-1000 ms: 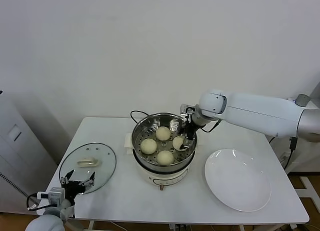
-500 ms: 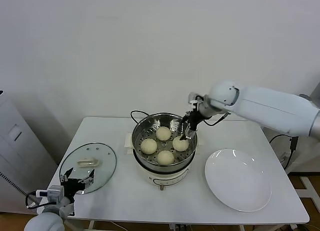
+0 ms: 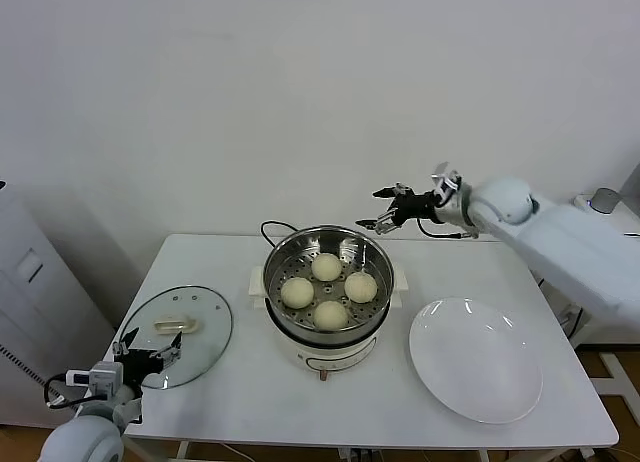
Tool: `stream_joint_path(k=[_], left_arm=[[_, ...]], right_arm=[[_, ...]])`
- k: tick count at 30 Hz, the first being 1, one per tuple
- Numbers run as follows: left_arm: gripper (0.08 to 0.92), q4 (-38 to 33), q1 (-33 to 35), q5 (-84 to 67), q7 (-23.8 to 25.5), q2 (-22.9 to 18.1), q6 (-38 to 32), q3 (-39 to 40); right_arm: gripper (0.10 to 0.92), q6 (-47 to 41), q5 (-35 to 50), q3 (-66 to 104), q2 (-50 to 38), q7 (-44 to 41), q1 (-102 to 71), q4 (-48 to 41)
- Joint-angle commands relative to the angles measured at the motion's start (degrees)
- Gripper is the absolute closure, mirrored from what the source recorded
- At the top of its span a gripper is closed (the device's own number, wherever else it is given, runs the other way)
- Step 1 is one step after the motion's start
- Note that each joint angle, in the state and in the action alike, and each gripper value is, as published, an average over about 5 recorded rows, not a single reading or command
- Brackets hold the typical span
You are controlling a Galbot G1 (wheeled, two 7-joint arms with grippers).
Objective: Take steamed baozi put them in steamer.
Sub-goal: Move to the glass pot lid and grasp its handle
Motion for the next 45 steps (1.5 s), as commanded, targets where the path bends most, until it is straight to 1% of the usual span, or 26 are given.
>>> stream_joint_path(k=[1,7,12,20,23,28,36,45], left_arm=[[0.177,0.4,-0.1,2.5,1.9,0.6,-2.9,-0.1],[0.177,0.5,0.0,7.0,2.2,0.9,-2.6,-0.6],[0.177,0.6,1.4,11.2,4.9,1.6,-2.6,-1.2],[0.177,2.4,4.5,33.0,8.7,1.5,-8.1,-2.4],[0.177,3.0,5.7,39.7,9.3,1.2,-10.0,-2.6],[0.177,5.4,6.3,50.6,9.4,0.1,-12.9,-2.3],[0.177,11.1,6.3,70.4,9.2,-2.4,-20.8,-3.2],[0.177,16.0,0.9,86.5,6.3,-5.4,-25.6,-3.2]], right_arm=[[0.203,13.6,-4.2,38.8,-1.8,14.7,-37.4,2.5],[0.203,13.5,-11.8,52.9,3.8,18.6,-50.6,5.8],[0.203,13.7,-15.6,62.5,8.8,18.9,-59.2,7.3],[0.203,15.5,-19.9,72.3,16.4,16.9,-69.7,9.9],[0.203,16.1,-21.7,74.7,19.4,15.9,-72.1,10.3],[0.203,16.9,-24.9,77.1,22.4,13.8,-75.2,10.3],[0.203,18.2,-27.5,79.7,25.2,12.4,-77.4,9.4],[0.203,19.6,-29.5,80.4,27.4,11.2,-77.7,7.4]])
